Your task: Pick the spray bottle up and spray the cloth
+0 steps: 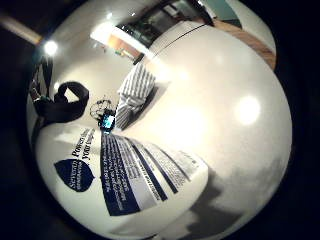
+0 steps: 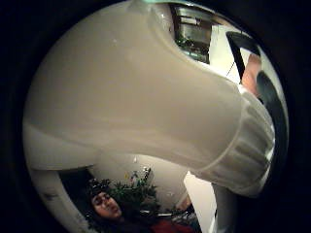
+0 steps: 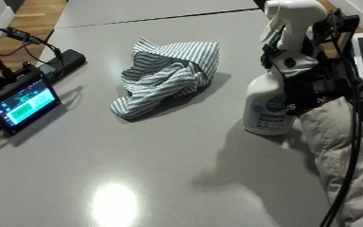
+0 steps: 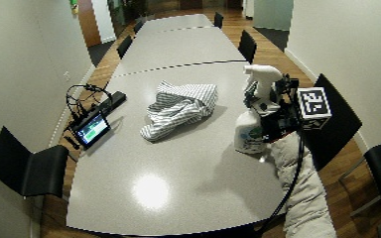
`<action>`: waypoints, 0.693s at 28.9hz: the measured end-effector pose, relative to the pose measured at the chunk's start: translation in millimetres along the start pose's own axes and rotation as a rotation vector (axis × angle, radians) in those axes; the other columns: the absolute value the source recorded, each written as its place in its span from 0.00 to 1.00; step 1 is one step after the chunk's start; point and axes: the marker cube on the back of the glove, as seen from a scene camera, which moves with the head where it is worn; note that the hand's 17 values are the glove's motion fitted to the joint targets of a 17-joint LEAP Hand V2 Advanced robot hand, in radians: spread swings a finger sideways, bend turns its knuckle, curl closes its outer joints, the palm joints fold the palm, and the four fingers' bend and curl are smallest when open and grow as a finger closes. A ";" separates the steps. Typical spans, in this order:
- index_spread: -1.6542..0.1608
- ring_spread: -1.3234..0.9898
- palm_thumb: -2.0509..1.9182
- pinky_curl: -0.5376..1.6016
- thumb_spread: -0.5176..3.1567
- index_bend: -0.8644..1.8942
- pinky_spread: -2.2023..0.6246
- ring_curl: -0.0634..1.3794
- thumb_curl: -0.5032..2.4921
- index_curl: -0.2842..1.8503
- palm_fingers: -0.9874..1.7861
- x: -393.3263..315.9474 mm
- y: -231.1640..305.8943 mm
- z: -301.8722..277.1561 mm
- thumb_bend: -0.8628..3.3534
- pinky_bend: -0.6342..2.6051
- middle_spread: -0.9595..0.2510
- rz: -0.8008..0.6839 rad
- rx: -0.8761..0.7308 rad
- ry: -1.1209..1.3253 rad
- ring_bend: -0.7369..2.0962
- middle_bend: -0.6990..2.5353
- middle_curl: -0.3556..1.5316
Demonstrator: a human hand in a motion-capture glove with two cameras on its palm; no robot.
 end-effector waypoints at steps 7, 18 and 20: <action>0.76 0.49 0.79 0.44 0.26 0.39 0.67 0.35 0.37 0.36 0.83 -0.6 -9.5 -8.5 0.21 0.34 0.67 -0.048 0.110 0.068 0.47 0.40 0.44; 0.76 0.48 0.79 0.45 0.23 0.39 0.67 0.36 0.39 0.38 0.83 0.0 -30.8 -28.6 0.20 0.34 0.66 -0.064 -0.003 0.683 0.47 0.40 0.45; 0.76 0.48 0.79 0.45 0.23 0.40 0.67 0.36 0.39 0.39 0.83 -3.4 -44.7 -22.7 0.20 0.33 0.66 -0.078 -0.049 0.856 0.47 0.40 0.45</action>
